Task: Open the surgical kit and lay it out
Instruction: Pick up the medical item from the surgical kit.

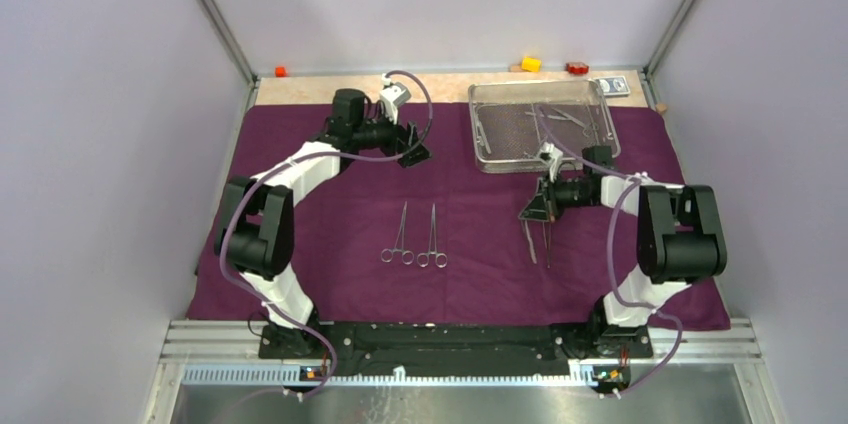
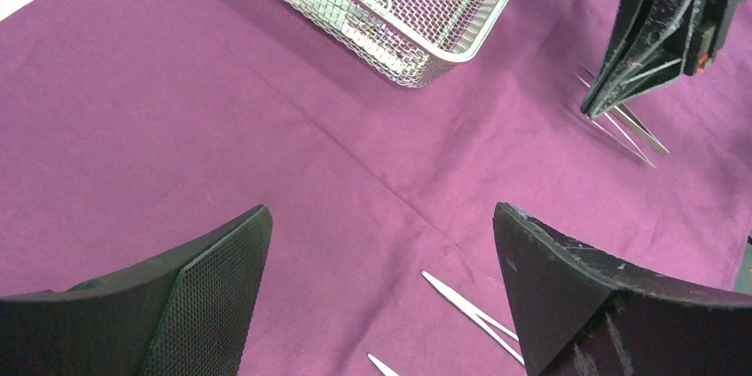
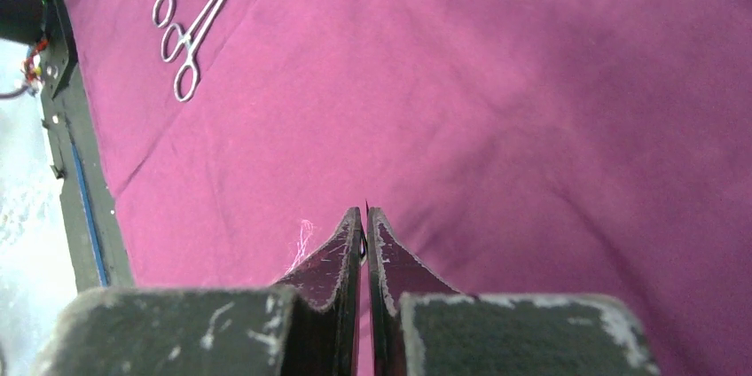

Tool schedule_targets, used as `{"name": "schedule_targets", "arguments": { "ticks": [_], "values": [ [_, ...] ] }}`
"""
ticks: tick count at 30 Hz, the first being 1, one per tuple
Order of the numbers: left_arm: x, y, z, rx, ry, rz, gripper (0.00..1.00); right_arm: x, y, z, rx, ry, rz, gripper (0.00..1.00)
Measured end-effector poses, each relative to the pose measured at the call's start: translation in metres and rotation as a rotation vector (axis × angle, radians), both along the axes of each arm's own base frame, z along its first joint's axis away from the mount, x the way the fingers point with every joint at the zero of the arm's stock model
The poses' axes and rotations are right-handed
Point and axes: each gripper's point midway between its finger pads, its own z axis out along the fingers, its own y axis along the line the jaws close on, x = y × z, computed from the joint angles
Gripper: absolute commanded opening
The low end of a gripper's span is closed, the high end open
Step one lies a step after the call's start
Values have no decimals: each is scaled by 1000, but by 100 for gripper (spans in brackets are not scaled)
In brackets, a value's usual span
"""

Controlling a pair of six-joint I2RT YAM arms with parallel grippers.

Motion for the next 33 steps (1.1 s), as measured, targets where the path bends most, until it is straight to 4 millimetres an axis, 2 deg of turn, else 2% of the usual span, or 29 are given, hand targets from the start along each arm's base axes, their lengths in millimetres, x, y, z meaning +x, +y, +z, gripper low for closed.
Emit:
{"name": "schedule_targets", "arguments": {
  "ticks": [8, 19, 33],
  "values": [
    [0, -2, 1, -5, -7, -4, 99, 7, -20, -9, 89, 104, -121, 0],
    [-1, -6, -10, 0, 22, -12, 99, 5, -25, -14, 158, 165, -158, 0],
    [-3, -8, -15, -2, 39, -21, 99, 0, -34, -19, 163, 155, -171, 15]
  ]
}}
